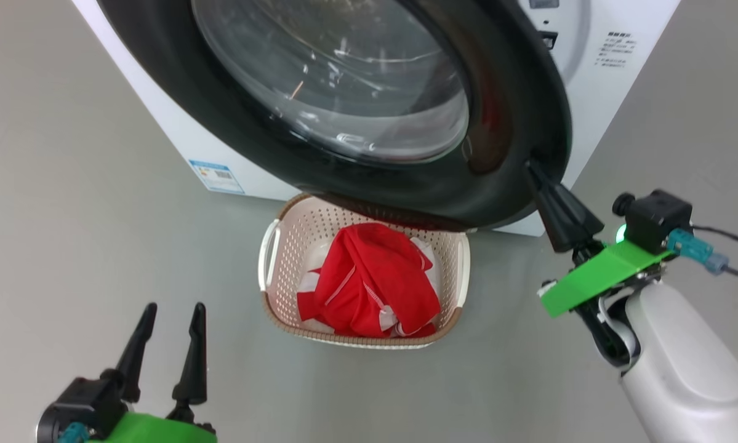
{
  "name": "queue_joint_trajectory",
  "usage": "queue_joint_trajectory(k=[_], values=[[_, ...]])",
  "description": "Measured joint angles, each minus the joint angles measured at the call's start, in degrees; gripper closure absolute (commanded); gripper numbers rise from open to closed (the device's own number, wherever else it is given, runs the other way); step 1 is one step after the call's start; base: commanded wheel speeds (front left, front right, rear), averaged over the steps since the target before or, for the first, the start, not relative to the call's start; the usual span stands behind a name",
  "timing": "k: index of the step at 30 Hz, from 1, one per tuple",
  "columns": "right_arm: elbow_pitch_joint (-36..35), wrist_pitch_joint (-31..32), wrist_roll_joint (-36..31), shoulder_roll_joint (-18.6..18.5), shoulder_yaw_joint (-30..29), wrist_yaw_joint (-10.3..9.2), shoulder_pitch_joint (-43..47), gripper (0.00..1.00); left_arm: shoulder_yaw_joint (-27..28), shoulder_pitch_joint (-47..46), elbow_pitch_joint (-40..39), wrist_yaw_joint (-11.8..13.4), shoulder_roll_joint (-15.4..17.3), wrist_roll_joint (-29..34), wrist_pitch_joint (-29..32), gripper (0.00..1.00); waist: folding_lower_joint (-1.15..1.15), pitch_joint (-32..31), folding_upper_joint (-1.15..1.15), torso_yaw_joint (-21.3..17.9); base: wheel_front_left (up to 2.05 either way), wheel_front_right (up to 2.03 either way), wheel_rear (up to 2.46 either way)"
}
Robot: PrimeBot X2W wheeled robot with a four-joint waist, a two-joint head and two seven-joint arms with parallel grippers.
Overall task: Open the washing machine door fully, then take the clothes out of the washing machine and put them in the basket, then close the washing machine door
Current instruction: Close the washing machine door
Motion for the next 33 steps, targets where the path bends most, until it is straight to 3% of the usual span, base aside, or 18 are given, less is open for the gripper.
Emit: queue_joint_trajectory(k=[19,33], values=[[3.56,0.00,-1.19,-0.22,-7.68,0.02,-12.24,1.00,-2.30,-5.03,-1.34,0.00,-0.11,-1.01,0.00,0.00,0.00,6.55,0.00,2.50,0.00,0.00,0.00],[3.82,0.00,-3.53,1.34,-11.82,0.10,-15.29,1.00,-2.96,-5.99,-1.49,0.00,-0.19,-1.40,0.00,0.00,0.00,8.42,0.00,4.05,0.00,0.00,0.00]])
